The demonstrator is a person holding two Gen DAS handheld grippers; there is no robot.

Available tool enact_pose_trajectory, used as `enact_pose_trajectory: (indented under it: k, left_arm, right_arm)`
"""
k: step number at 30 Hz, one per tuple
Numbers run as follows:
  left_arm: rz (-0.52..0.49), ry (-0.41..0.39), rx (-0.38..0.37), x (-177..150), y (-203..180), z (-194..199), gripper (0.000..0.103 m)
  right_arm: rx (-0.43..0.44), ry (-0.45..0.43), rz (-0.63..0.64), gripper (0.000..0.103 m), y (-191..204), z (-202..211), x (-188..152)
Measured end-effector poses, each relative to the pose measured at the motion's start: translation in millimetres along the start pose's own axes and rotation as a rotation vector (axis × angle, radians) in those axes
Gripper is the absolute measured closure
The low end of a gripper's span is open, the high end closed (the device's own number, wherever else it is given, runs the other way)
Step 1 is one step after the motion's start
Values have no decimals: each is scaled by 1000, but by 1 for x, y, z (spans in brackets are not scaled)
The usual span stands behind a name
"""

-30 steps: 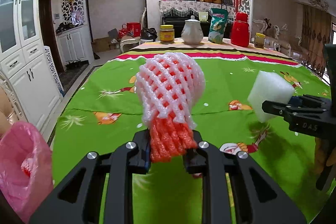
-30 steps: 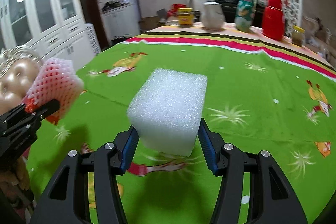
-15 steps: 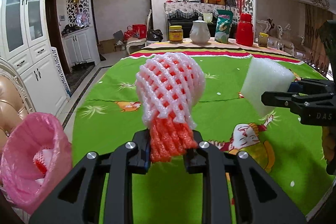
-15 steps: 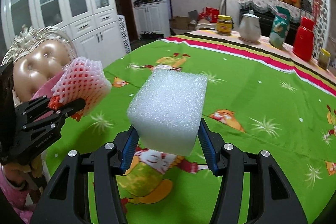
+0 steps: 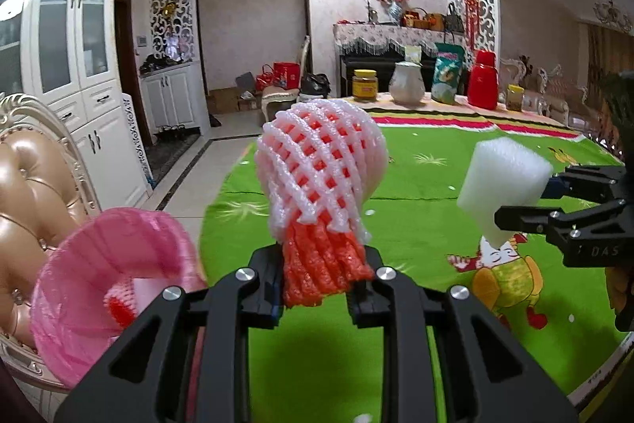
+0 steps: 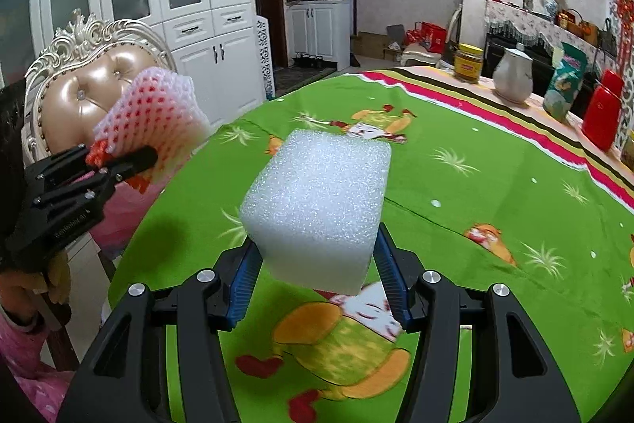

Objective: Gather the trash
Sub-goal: 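Lift the foam block and foam net and carry them over the pink bin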

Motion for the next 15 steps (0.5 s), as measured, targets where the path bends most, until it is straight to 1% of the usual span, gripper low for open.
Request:
enact_pose_trajectory:
  k: [4, 7, 10, 15]
  left_arm:
    - [8, -25, 39, -2, 23, 17, 80]
    - [42, -43, 75, -2, 51, 33, 78]
    - [76, -53, 144, -7, 86, 50, 78]
    - [136, -46, 222, -20, 135, 72, 78]
  right_arm:
    - [34, 2, 2, 50, 19, -4, 10]
    - [63, 2, 16, 50, 39, -7, 19]
    - [101, -1, 43, 50, 67, -13, 28]
    - [149, -2, 105, 50, 113, -23, 42]
Point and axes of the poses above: each gripper's, at about its wrist camera, not at the fingertips, and z roughly against the way its jaws point, y to its left, x to its top, the point moved 3 cm from there along -z, roughly the way its jaws point, and after that the axes turned 15 degrees about -x, right-handed, at the moved point
